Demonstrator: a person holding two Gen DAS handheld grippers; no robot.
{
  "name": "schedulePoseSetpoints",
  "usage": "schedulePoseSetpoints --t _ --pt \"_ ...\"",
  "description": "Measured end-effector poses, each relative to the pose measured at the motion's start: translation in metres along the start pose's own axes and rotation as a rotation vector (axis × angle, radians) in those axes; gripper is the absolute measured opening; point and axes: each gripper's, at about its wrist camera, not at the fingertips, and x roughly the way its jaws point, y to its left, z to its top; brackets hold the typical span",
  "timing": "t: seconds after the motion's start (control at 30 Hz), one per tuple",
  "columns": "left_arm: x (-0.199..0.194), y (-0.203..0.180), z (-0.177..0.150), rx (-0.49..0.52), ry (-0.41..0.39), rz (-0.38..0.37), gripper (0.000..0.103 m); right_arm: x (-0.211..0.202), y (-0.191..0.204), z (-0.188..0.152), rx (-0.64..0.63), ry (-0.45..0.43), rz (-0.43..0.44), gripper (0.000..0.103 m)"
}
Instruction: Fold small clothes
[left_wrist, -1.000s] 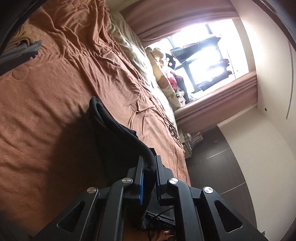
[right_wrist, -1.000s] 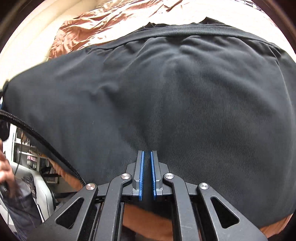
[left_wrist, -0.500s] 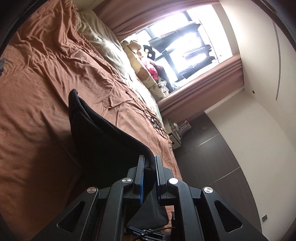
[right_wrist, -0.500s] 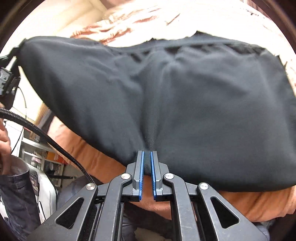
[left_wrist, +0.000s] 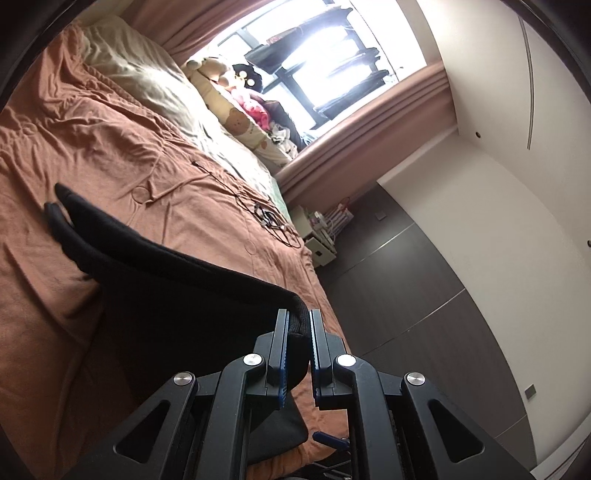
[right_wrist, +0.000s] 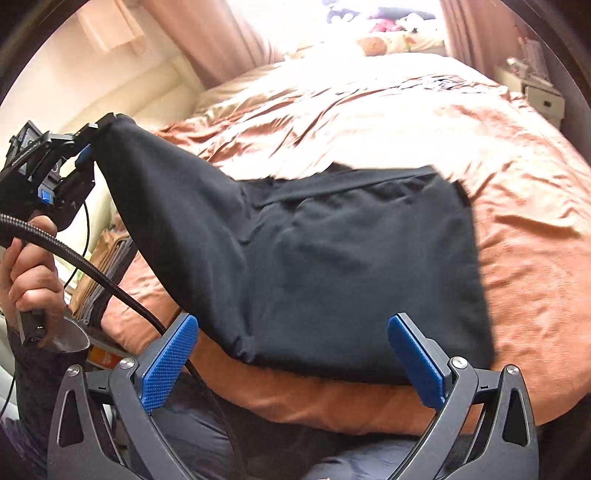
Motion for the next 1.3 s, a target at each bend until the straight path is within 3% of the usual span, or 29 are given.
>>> schedulePoseSetpoints --t 0.47,0.77,0.87,0.97,1.03,1.1,1.17,1.3 --pt "0.1 -0.066 -0.035 0.113 0.184 -0.066 0.01 -0.068 -0.042 -0.04 0.005 -0.12 -0.191 0.103" --pt "0.163 -0.087 -0.082 0.154 0.341 -0.095 0.01 -0.073 -0.06 -0.052 0.051 -0.133 -0.22 0.103" --pt "0.186 -0.094 -0.104 0.211 0.446 -0.043 0.01 -0.073 -0.065 -0.056 0.041 -0.122 -0.197 0.103" --pt "0.198 -0.095 -0.121 0.243 0.513 -0.007 0.018 -0.069 -0.07 -0.055 0.01 -0.104 -0.203 0.103" --pt "0.197 -0.094 -0.124 0.259 0.525 0.004 0.033 -0.067 -0.075 -0.053 0.004 -0.091 -0.197 0.103" --pt "0.187 -0.089 -0.12 0.274 0.482 0.033 0.062 -0.065 -0.082 -0.051 0.025 -0.087 -0.172 0.103" --pt "0.177 -0.082 -0.112 0.282 0.441 0.062 0.066 -0.061 -0.089 -0.047 0.035 -0.056 -0.155 0.103" --pt "0.165 -0.057 -0.102 0.279 0.443 0.149 0.066 -0.051 -0.101 -0.035 0.043 -0.021 -0.06 0.103"
